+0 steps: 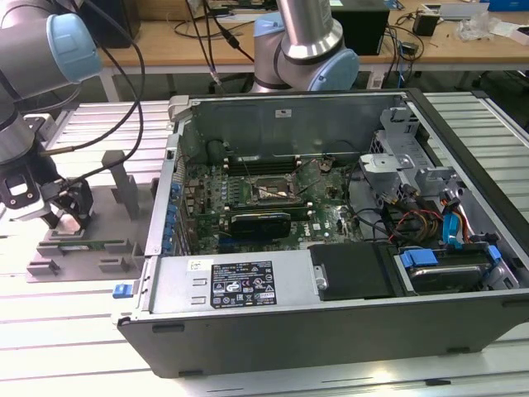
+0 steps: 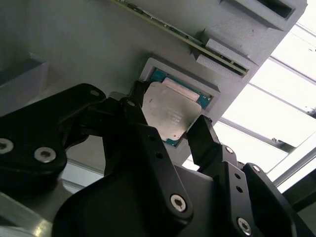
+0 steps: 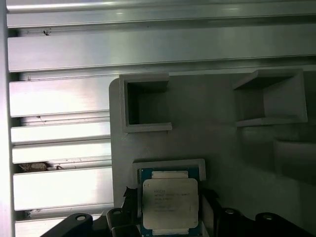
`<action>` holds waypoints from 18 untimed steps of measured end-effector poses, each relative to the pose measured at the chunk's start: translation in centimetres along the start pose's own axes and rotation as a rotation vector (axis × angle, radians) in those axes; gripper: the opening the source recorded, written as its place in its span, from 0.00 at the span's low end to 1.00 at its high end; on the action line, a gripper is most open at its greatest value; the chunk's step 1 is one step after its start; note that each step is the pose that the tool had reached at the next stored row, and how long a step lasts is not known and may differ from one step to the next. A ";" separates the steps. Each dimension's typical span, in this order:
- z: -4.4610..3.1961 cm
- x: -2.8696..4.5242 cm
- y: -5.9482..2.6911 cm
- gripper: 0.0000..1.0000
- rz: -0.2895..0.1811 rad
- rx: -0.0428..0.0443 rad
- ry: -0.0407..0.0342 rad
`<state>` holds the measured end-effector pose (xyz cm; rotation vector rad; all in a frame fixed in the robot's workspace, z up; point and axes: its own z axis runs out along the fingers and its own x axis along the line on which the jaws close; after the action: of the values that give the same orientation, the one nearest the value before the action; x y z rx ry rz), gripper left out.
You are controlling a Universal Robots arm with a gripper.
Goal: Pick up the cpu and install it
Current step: 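Pick up the cpu and move it towards the insertion slot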
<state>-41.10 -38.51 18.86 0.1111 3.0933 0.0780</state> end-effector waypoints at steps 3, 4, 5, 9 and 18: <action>-0.01 0.00 0.00 0.62 0.000 0.0000 0.0000; -0.02 0.00 0.00 0.60 0.000 0.0001 0.0002; -0.03 0.00 0.00 0.60 0.000 0.0001 0.0001; -0.03 0.00 0.00 0.55 0.000 0.0000 0.0000; -1.23 -0.06 0.06 0.55 0.000 -0.0001 0.0000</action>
<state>-41.09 -38.51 20.08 0.1111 3.0934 0.0782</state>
